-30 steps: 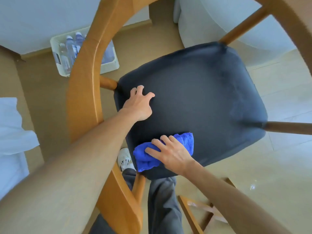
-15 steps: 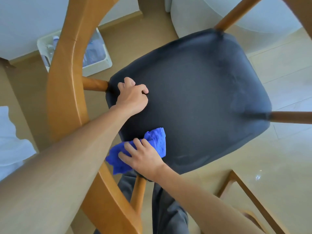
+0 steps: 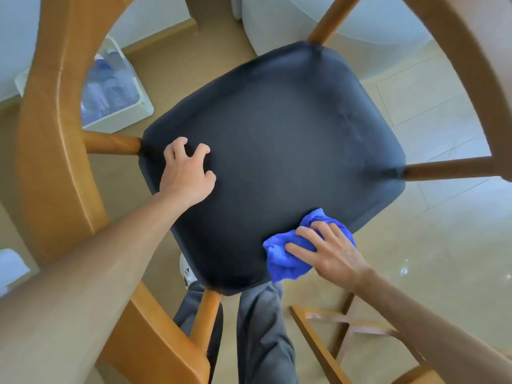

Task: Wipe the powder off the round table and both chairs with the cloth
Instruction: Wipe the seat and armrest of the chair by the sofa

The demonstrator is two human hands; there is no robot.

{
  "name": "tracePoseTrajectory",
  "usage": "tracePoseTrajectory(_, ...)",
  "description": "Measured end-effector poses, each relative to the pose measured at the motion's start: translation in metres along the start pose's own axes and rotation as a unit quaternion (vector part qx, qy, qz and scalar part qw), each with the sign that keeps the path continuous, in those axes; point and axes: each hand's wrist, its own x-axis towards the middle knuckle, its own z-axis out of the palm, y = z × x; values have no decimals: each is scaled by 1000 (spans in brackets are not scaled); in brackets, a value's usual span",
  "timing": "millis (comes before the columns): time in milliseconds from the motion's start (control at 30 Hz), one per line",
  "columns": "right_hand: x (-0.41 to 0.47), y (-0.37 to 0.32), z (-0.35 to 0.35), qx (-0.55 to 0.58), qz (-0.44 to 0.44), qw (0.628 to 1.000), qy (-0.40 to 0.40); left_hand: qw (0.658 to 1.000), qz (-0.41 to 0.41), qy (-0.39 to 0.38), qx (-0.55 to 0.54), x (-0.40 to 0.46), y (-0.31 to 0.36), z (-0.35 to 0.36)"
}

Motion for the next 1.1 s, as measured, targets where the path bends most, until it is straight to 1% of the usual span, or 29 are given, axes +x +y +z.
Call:
tracePoseTrajectory(67, -3, 24, -9, -5, 122, 992, 28, 1000, 5, 0, 5, -1, 0, 2)
tracePoseTrajectory(100, -3, 37, -15, -8, 196, 979, 49, 1000, 6, 2, 3, -1, 1, 3)
tracePoseTrajectory(133, -1, 50, -21, -4, 277, 958, 69, 1000, 7, 3, 0, -1, 2, 5)
tracePoseTrajectory(167, 3, 61, -27, 7, 363, 928, 89, 1000, 6, 4, -3, -1, 3, 7)
tracePoseTrajectory(233, 17, 69, -29, 43, 528, 840, 119, 1000, 3, 1, -3, -2, 4, 10)
tracePoseTrajectory(267, 27, 63, -26, 60, 583, 800, 128, 1000, 0, -1, -4, -3, 5, 12)
tracePoseTrajectory(300, 37, 51, -21, 67, 611, 777, 137, 1000, -3, -3, -5, -6, 6, 13)
tracePoseTrajectory(333, 45, 33, -15, 64, 618, 770, 144, 1000, -3, -4, -5, -8, 8, 14)
tracePoseTrajectory(367, 52, 13, -9, 60, 610, 775, 151, 1000, 2, -2, -2, -11, 11, 15)
tracePoseTrajectory(467, 61, -58, 5, 69, 566, 806, 160, 999, 33, -4, 15, -21, 22, 19)
tracePoseTrajectory(533, 64, -108, 11, 107, 539, 821, 159, 998, 52, -8, 18, -24, 31, 22)
tracePoseTrajectory(567, 65, -132, 13, 129, 516, 834, 146, 998, 63, -7, 22, -25, 36, 24)
tracePoseTrajectory(633, 57, -173, 20, 164, 448, 873, 100, 996, 82, -4, 31, -24, 44, 25)
tracePoseTrajectory(700, 38, -188, 26, 185, 375, 907, 58, 995, 93, -3, 42, -21, 50, 27)
tracePoseTrajectory(800, 9, -168, 32, 155, 313, 936, 51, 992, 106, -6, 65, -19, 57, 30)
tracePoseTrajectory(900, -19, -121, 28, 111, 318, 939, 74, 991, 116, -4, 71, -19, 65, 38)
tracePoseTrajectory(1000, -41, -58, 15, 85, 378, 916, 102, 988, 119, -16, 98, -22, 76, 49)
tracePoseTrajectory(1100, -51, 26, -2, 65, 461, 876, 128, 986, 107, -19, 123, -21, 84, 58)
